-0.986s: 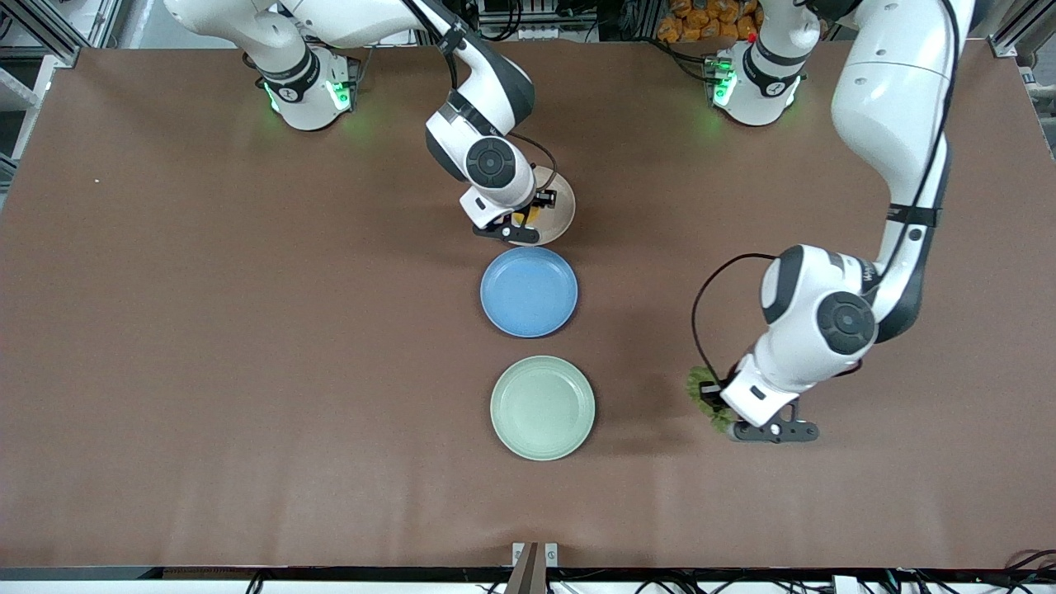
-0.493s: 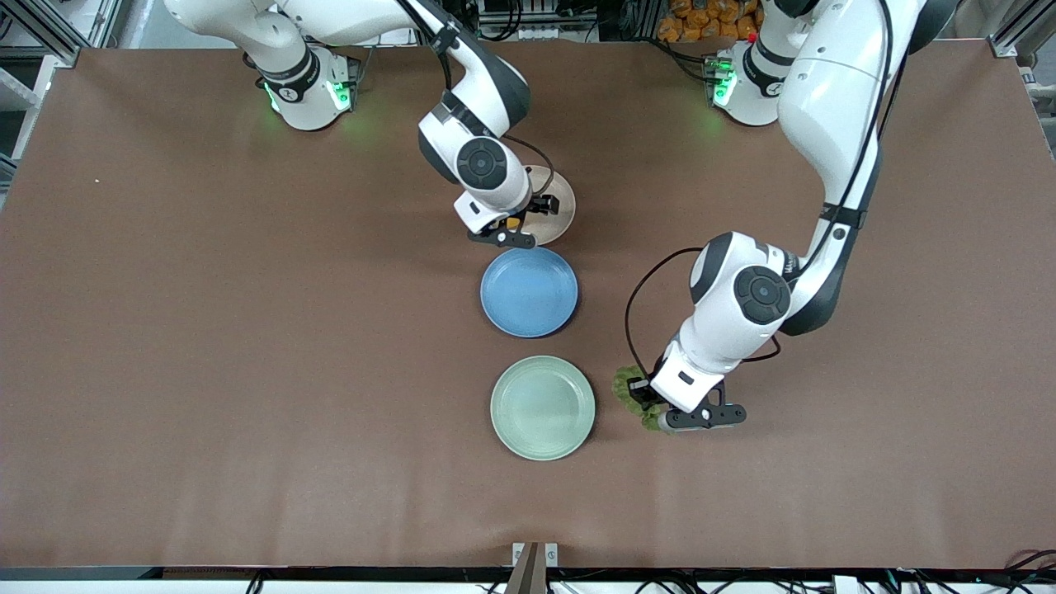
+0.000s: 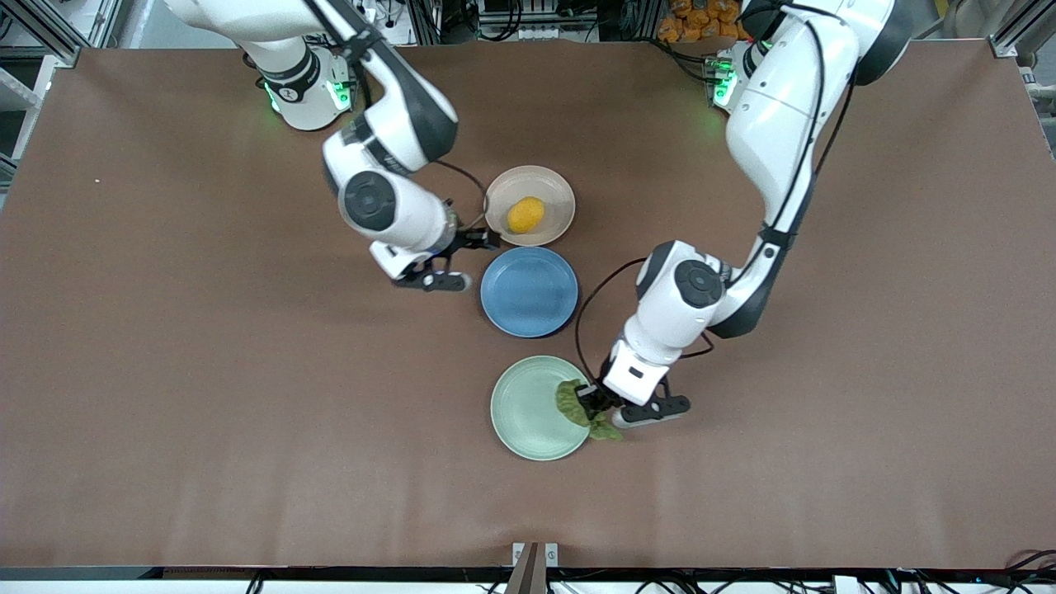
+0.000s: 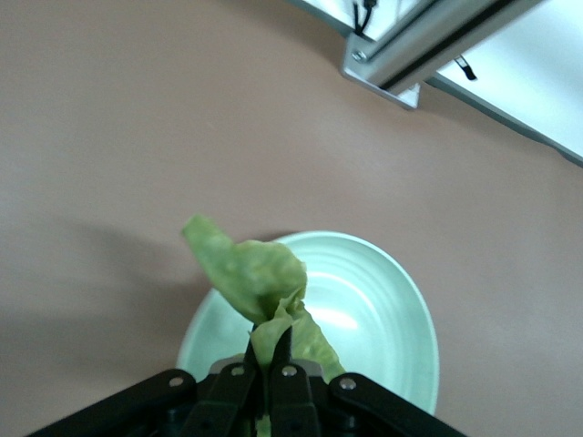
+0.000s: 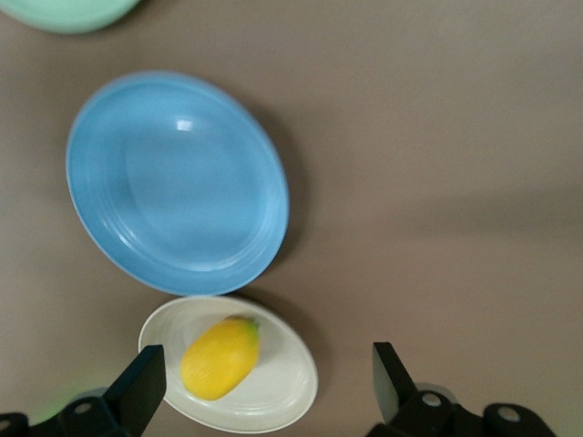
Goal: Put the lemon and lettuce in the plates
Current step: 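Lower the lettuce onto the green plate while the right gripper withdraws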
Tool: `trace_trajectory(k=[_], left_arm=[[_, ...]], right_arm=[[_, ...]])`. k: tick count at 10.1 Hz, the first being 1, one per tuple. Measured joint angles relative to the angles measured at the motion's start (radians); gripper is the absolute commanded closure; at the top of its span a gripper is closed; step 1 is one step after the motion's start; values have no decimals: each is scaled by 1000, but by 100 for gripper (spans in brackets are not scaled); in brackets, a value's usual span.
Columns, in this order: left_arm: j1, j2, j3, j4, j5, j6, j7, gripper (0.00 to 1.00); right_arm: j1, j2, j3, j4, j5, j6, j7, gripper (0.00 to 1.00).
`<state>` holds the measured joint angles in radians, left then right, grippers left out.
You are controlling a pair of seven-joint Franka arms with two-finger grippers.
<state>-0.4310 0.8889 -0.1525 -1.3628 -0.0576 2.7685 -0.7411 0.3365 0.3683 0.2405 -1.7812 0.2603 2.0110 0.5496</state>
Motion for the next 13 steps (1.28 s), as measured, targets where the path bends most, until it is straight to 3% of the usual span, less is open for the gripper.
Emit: trace_trajectory(k=[3, 4, 5, 7, 10, 13], left_arm=[[-34, 48, 0, 28, -3, 73, -85, 100], [-36, 55, 1, 29, -3, 77, -88, 58], [-37, 63, 1, 29, -4, 80, -93, 1], [-40, 72, 1, 30, -4, 88, -110, 0], [-40, 67, 3, 55, -4, 94, -112, 0], [-35, 0, 15, 69, 6, -22, -111, 0]], right_arm=[[-164, -5, -1, 124, -47, -160, -105, 0], [-211, -9, -1, 170, -71, -223, -134, 0], [-258, -15, -1, 215, -79, -273, -173, 0], [-350, -31, -1, 283, -99, -321, -266, 0], [-415, -53, -1, 320, -239, -333, -345, 0], [-446, -64, -1, 361, -263, -382, -386, 0]])
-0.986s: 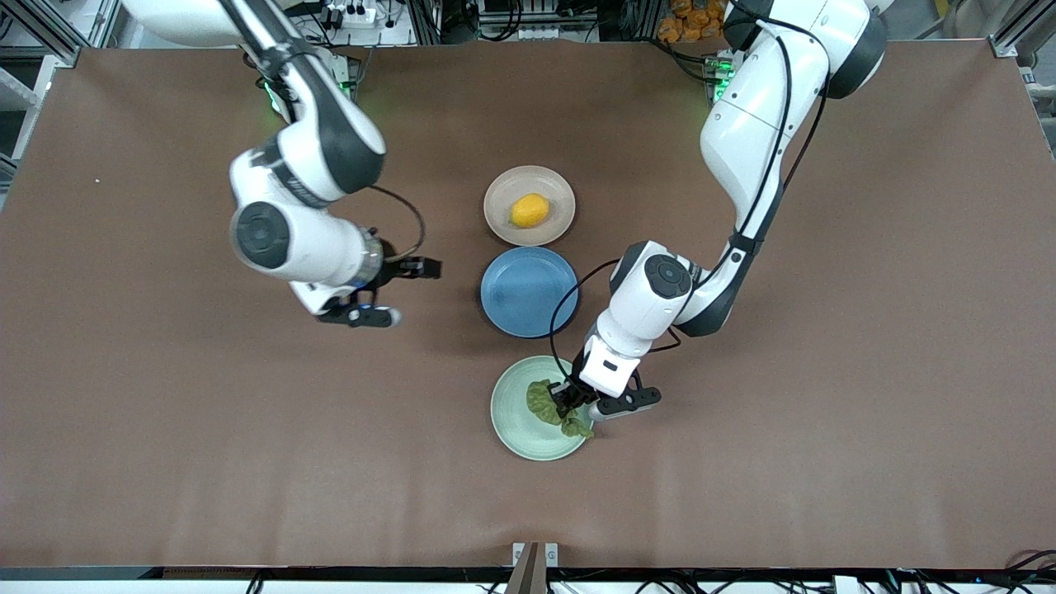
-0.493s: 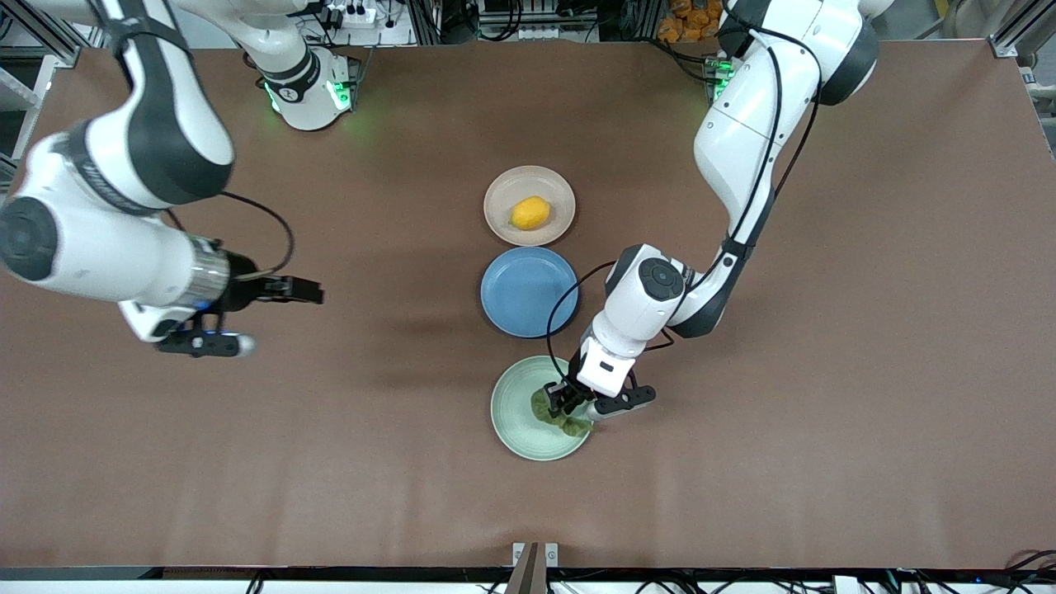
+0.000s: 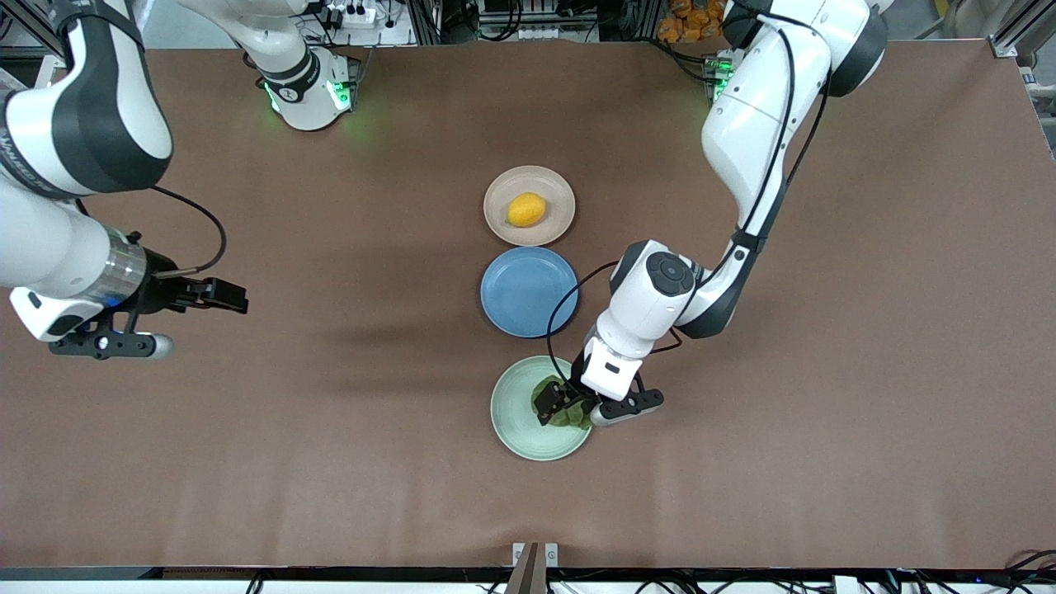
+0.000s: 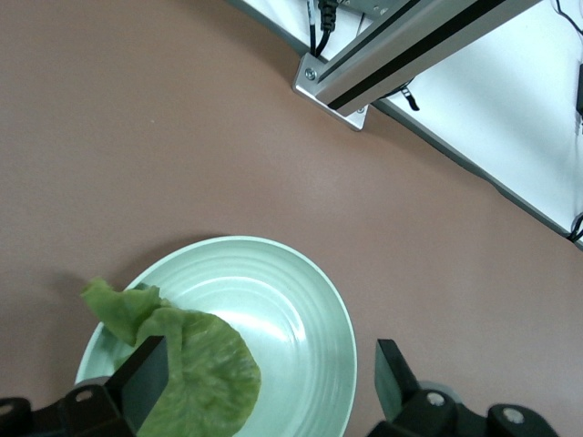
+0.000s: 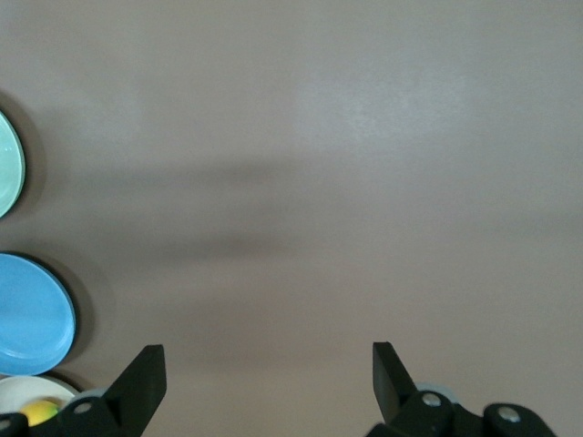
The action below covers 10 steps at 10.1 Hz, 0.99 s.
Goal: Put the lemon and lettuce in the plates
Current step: 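Lower the lettuce onto the green plate while the right gripper withdraws, then open the left gripper and lift it away from the green plate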
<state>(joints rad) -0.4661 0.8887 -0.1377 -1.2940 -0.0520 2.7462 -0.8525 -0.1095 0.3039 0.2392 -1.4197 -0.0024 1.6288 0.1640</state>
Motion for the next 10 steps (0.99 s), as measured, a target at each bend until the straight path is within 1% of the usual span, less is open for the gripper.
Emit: trace_trajectory(k=[3, 5, 7, 8, 9, 10], left_arm=[[36, -119, 5, 10, 65, -234, 2, 0], [68, -218, 9, 11, 76, -418, 46, 0], [124, -303, 11, 10, 77, -588, 169, 0], [151, -342, 11, 10, 77, -673, 196, 0], [177, -383, 12, 9, 77, -752, 206, 0], [205, -425, 12, 9, 78, -828, 220, 0]], right_arm=[[-44, -10, -1, 60, -1, -66, -21, 0], [-57, -30, -4, 82, -2, -90, -22, 0], [-55, -75, -21, 82, -2, -137, -22, 0], [-54, -94, -30, 76, -2, -148, -22, 0], [-52, -113, -33, 61, -13, -149, -23, 0], [-43, -132, -34, 44, -47, -149, -25, 0]])
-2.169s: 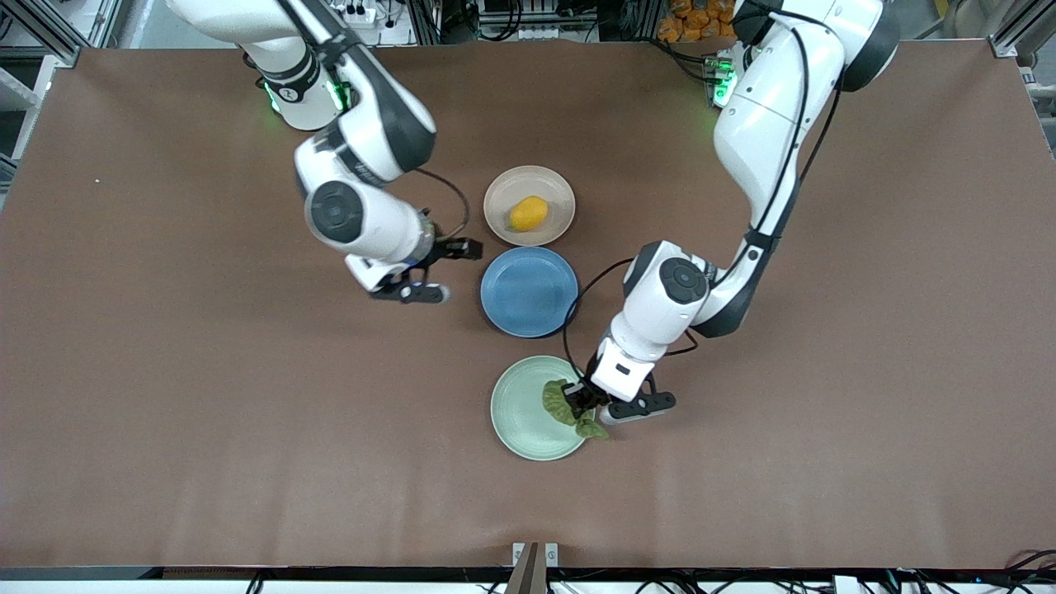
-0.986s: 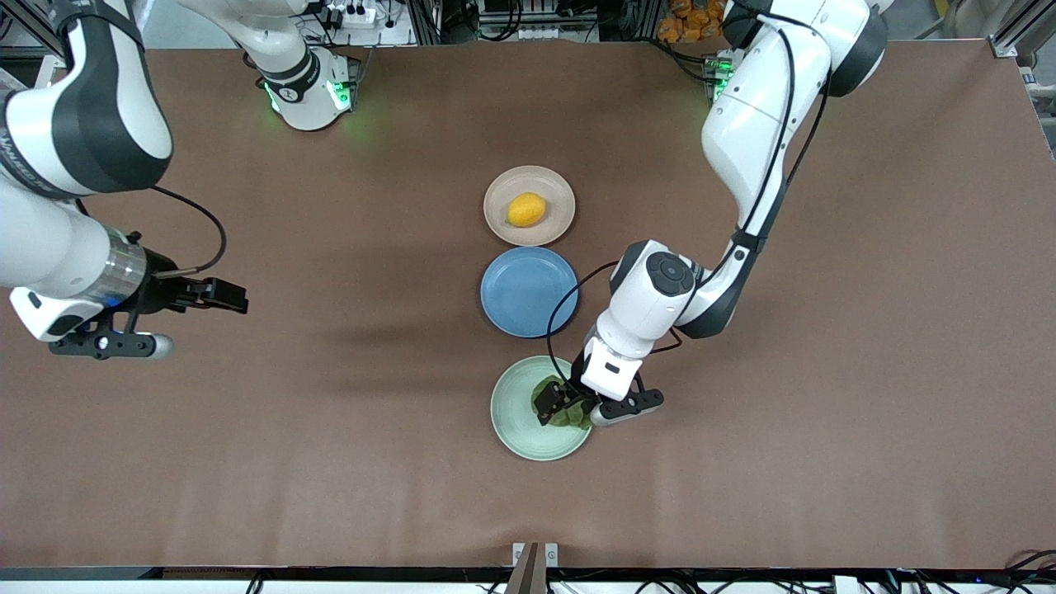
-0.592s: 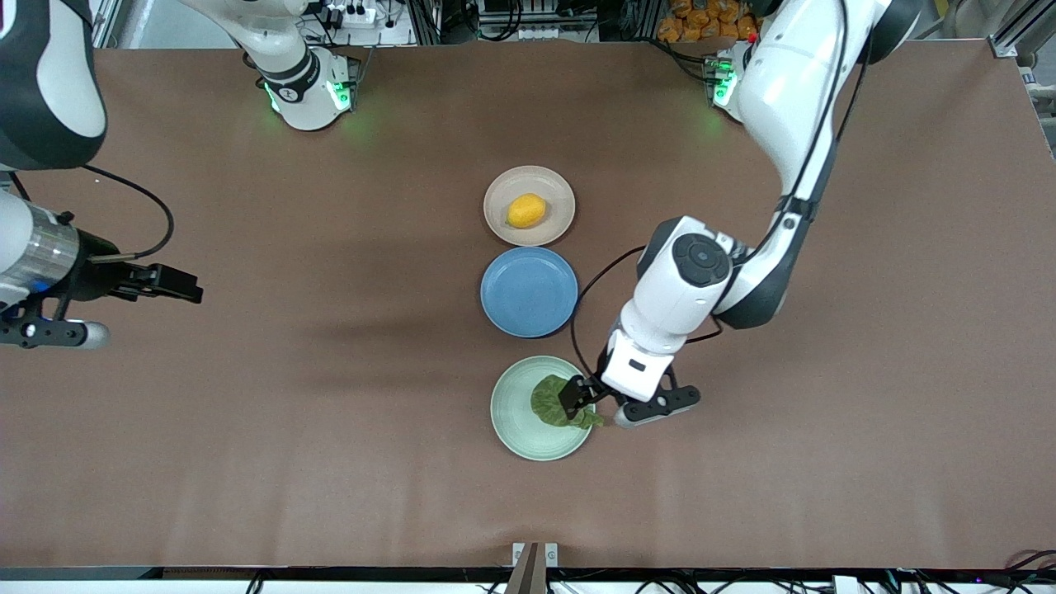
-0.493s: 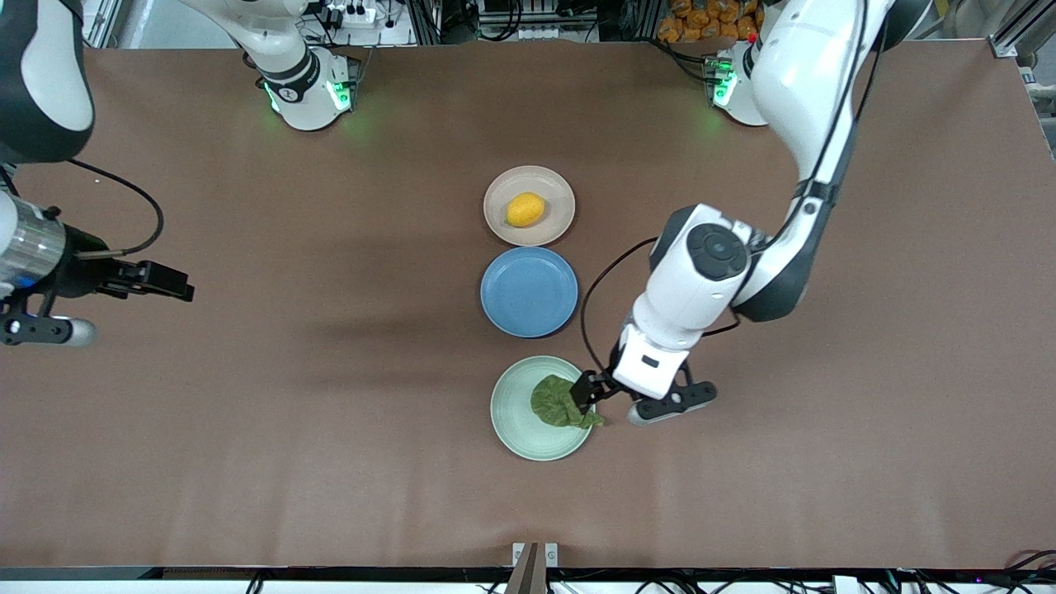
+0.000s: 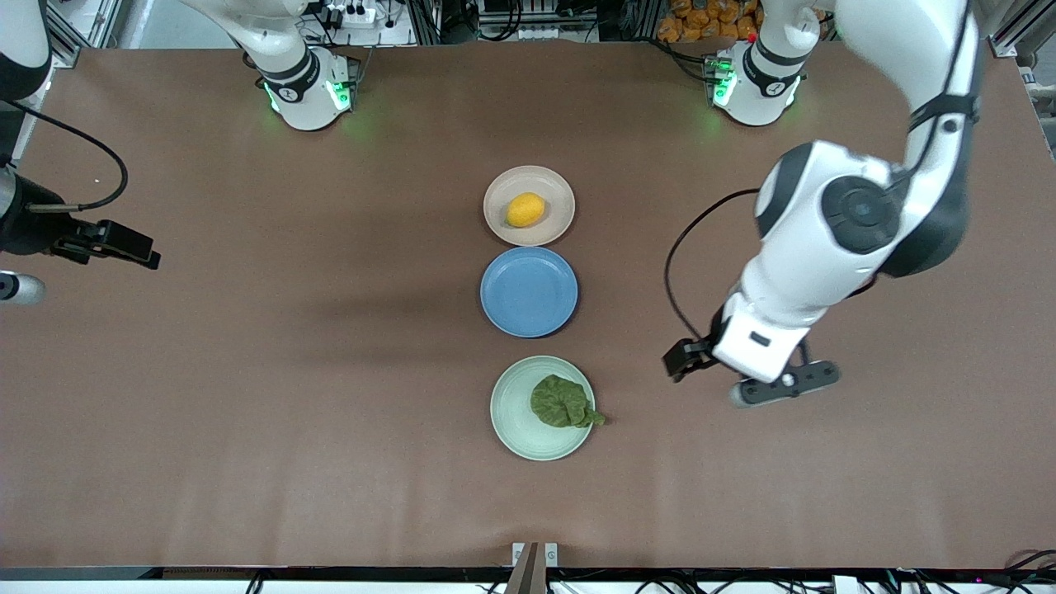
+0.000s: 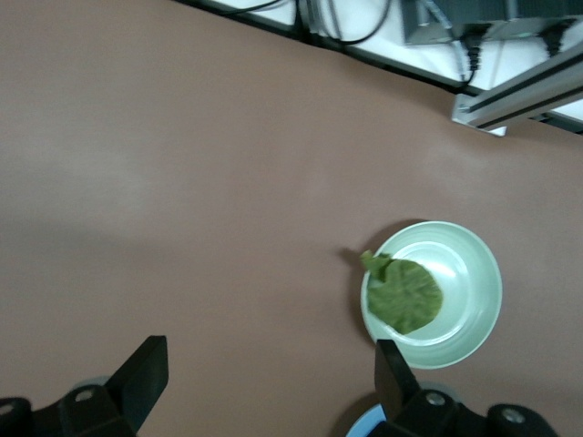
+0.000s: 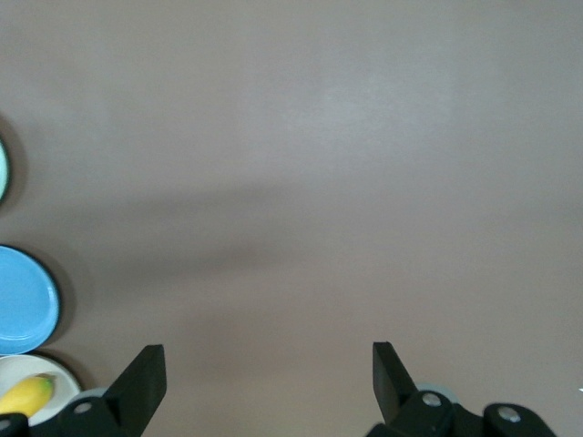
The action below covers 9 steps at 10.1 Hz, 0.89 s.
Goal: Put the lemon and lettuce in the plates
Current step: 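Open the left gripper and lift it away from the green plate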
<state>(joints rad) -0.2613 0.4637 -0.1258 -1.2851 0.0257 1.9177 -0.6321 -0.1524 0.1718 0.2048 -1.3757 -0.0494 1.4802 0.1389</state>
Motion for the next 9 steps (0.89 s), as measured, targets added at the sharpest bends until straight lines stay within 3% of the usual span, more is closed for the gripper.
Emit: trace_trajectory(k=[5, 9], left_arm=[[130, -171, 0, -2, 0, -275, 225, 0], [154, -236, -1, -15, 0, -378, 240, 0]], right_arm=[[64, -89, -48, -105, -44, 70, 0, 0], [60, -130, -80, -167, 48, 118, 0, 0]])
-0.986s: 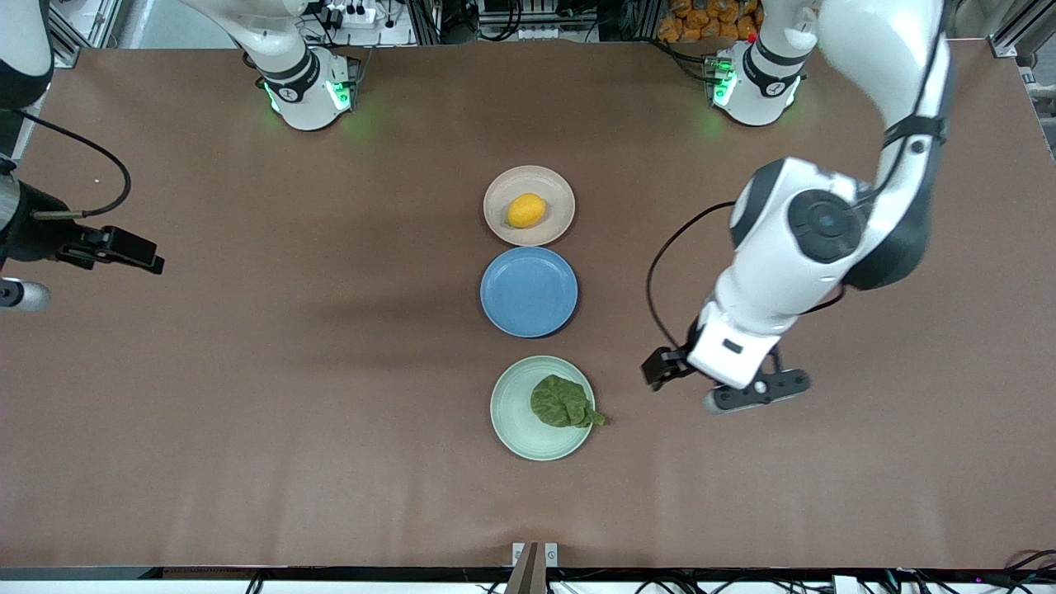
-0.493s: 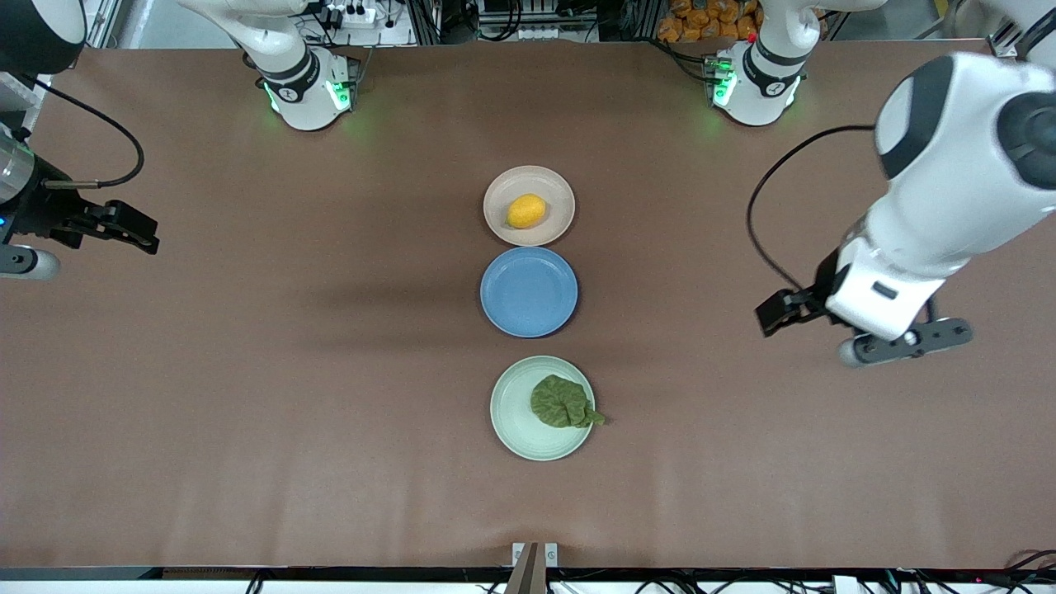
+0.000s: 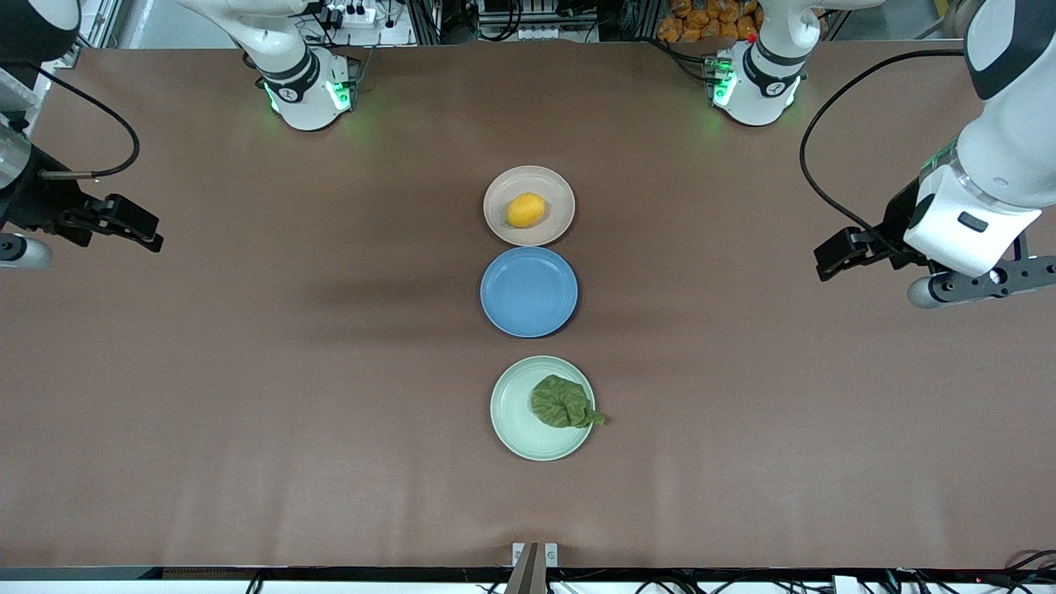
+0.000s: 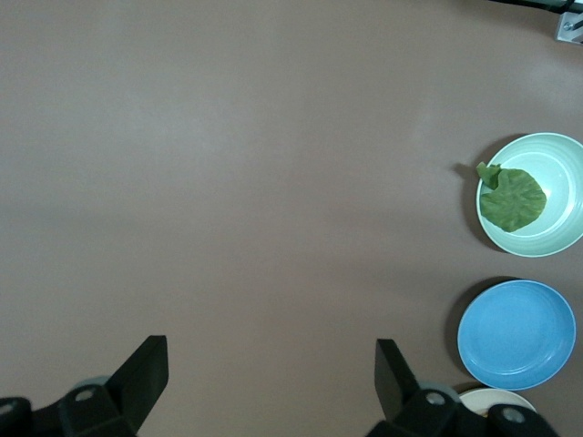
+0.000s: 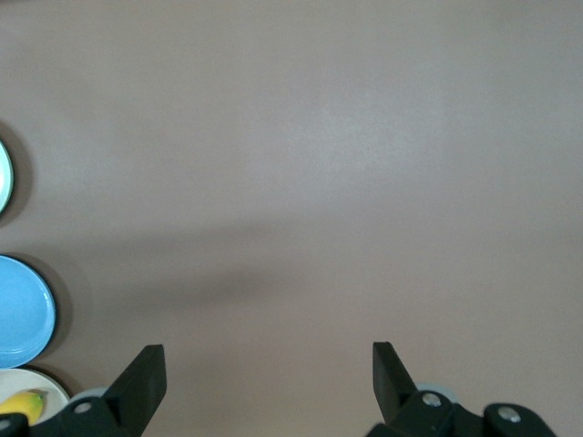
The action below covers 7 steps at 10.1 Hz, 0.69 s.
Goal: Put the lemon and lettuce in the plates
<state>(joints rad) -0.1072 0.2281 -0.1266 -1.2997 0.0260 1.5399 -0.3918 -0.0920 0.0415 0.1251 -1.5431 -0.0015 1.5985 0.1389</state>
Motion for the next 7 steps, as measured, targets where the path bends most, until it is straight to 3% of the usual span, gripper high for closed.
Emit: trace_trajectory(k=[7], left_arm=[[79, -51, -3, -24, -8, -10, 37, 0]], right_arm=[[0, -8, -3, -23, 20, 2, 0, 0]])
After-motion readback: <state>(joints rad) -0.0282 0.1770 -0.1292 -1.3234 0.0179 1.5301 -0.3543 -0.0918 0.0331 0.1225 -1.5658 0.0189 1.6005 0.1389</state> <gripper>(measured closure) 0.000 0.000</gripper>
